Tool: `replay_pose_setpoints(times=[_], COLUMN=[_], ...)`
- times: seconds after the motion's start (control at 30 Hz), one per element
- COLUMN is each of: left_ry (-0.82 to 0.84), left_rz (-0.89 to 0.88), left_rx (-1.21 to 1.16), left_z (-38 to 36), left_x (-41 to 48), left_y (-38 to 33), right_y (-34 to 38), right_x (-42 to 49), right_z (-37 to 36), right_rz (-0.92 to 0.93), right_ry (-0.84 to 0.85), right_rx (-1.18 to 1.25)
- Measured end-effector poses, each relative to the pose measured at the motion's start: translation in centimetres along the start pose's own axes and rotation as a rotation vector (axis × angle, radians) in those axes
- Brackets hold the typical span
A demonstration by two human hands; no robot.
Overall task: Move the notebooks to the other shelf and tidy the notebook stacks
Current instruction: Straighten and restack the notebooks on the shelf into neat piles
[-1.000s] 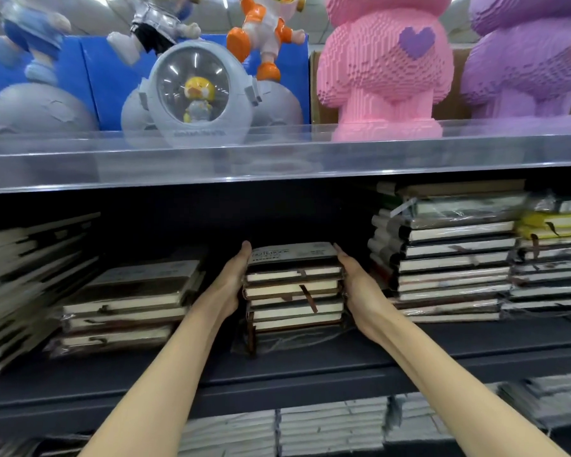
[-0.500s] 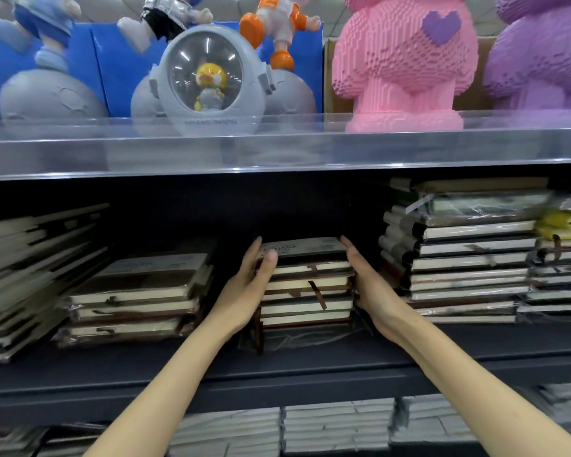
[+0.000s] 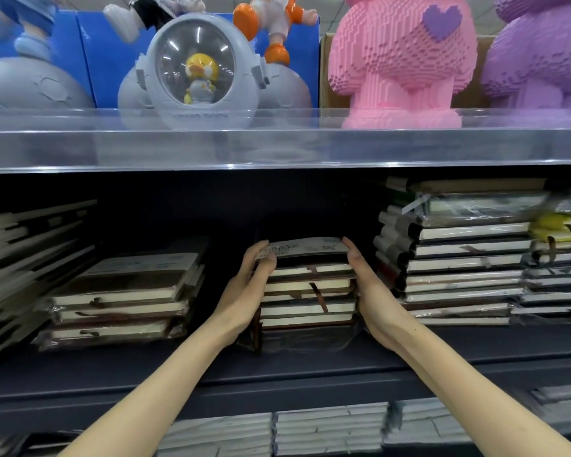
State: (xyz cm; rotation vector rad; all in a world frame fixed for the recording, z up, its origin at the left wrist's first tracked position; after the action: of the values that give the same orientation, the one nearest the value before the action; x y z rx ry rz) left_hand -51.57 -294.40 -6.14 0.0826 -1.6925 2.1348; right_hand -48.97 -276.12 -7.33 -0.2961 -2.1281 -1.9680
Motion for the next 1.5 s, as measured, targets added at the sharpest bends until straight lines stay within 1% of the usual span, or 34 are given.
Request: replay_pose_setpoints(times=[0.13, 0.47, 0.63, 0.73, 0.8, 0.83, 0.93, 1.03, 1.17, 1.23, 1.37, 1.43, 1.5], left_ry=[0.028, 0.025, 0.026, 0.079, 0.104, 0.095, 0.065, 0.067, 0.047, 0.025, 0.000, -0.036, -0.039], left_rz=[0.003, -0.002, -0.002, 0.020, 0.091, 0.114, 0.106, 0.088, 0.076, 0.067, 0.065, 0.051, 0.036], left_rx=[0.026, 0.052, 0.027, -0.017, -0.109, -0.160, -0.279, -0.278, -0.275, -0.287, -0.296, -0.302, -0.293], left_z=[-1.3, -1.3, -1.5, -1.5, -1.2, -1.1, -1.0, -1.7, -2.4, -2.2, -2.0, -1.9, -1.7], left_x=[0.3, 0.2, -0.1, -0.5, -0.8, -1.1, -2.2, -3.4, -4.1, -4.3, -4.3, -4.4, -4.4], left_y=[-0.4, -0.6, -1.0, -1.4, -1.0, -1.1, -1.0, -0.3, 0.0, 0.2, 0.9, 0.8, 0.7], right_y=[-0.1, -0.9, -0.6, -0.1, 0.3, 0.5, 1.3, 1.7, 1.5, 1.0, 0.8, 0.8, 0.7], right_x=[0.2, 0.7, 0.4, 0.1, -0.5, -0.8, -1.6, -1.8, -2.1, -2.1, -1.8, -1.8, -1.9], right_z=[1.5, 1.7, 1.4, 1.4, 1.5, 1.6, 1.9, 2.0, 2.0, 2.2, 2.5, 2.6, 2.8], right_rz=[0.008, 0.015, 0.009, 0.000, -0.015, -0.007, 0.056, 0.110, 0.091, 0.110, 0.151, 0.136, 0.121], right_ry=[-0.068, -0.082, -0.103, -0.085, -0.068, -0.054, -0.032, 0.000, 0.104, 0.106, 0.025, 0.040, 0.066], right_rx=[0.001, -0.010, -0.040, -0.069, -0.099, -0.125, -0.256, -0.387, -0.495, -0.545, -0.540, -0.502, -0.470])
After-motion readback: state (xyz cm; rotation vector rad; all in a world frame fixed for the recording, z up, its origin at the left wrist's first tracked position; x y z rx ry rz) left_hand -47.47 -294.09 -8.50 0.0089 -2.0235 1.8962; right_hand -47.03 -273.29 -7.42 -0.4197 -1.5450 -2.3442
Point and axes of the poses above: each hand's wrist, its own x-axis towards the middle knuckle, its own z-axis out of the back of the hand, y = z × x, the point moved 4 cm from there along x, towards the middle knuckle, and after that the axes turned 3 degrees about y, right-handed, at the moved point
